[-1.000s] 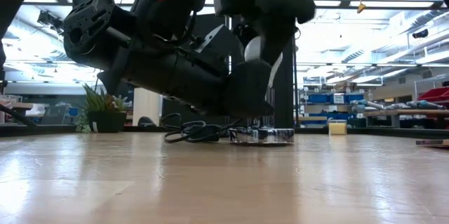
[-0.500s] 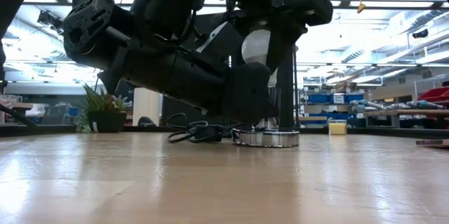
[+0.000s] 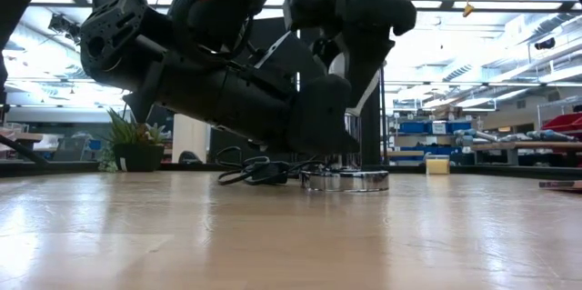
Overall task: Screw lightbulb
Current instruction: Insert the white lightbulb into the silver lamp
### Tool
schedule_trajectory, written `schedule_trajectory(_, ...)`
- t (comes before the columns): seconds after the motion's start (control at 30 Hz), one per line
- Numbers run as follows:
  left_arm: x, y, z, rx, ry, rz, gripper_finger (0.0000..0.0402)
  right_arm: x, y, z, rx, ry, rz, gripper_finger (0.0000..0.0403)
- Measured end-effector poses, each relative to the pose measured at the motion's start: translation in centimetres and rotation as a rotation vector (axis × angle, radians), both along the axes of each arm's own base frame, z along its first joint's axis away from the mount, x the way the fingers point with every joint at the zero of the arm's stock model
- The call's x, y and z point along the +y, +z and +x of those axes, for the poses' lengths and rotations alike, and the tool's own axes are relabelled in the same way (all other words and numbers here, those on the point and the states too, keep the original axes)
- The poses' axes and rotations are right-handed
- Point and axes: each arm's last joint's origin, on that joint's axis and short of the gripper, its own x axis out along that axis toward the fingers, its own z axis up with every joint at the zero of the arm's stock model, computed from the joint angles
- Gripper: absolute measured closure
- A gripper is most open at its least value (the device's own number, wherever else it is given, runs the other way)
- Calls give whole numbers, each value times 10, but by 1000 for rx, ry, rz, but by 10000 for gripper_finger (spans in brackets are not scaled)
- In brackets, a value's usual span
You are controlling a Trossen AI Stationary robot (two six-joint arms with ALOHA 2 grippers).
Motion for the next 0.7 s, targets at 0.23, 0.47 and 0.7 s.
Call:
schedule_trajectory(0.23, 0, 0, 0, -8, 3, -10, 218, 4, 1, 4, -47, -121, 19, 132)
schedule_trajectory(0.47, 0, 0, 0, -15, 7, -25, 218, 6, 0, 4, -51, -271, 58, 137)
schedule_trajectory(0.7, 0, 0, 0, -35, 18, -56, 218, 15, 0, 4, -73, -427, 56, 136)
